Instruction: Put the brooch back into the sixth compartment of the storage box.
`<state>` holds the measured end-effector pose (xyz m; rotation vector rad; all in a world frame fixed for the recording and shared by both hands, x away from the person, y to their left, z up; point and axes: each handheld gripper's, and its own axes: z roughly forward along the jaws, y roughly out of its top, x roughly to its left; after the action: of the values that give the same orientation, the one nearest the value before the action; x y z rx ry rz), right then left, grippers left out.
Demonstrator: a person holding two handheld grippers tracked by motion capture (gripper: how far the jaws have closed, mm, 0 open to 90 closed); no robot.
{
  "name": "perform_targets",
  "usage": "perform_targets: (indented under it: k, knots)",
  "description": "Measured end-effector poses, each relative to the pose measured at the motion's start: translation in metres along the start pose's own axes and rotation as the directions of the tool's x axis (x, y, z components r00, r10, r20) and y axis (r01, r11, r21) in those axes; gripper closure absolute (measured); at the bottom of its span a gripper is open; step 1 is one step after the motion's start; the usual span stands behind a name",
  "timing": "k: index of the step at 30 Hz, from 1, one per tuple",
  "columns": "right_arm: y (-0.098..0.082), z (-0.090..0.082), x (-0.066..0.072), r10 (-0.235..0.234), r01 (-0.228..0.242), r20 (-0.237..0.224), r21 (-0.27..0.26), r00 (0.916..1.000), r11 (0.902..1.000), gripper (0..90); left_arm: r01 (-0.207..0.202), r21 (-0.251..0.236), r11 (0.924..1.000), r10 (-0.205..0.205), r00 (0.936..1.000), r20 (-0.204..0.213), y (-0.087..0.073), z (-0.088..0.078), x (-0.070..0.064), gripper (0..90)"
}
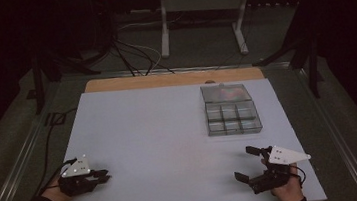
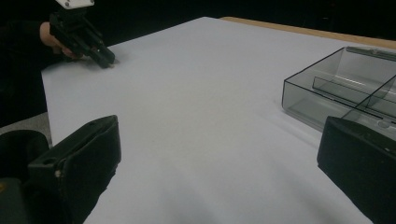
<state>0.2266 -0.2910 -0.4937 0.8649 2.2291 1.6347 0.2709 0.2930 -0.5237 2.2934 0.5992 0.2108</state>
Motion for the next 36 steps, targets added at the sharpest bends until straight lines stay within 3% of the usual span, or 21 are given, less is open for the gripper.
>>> perform_targets:
  k: [36]
  knots:
    - [0.0001, -0.0003, -0.0001, -0.002, 0.002, 0.004, 0.005, 1.0, 1.0, 0.0, 0.007, 0.002, 1.0, -0.007, 1.0, 0.004, 0.0056, -0.0038, -0.0003, 87.4]
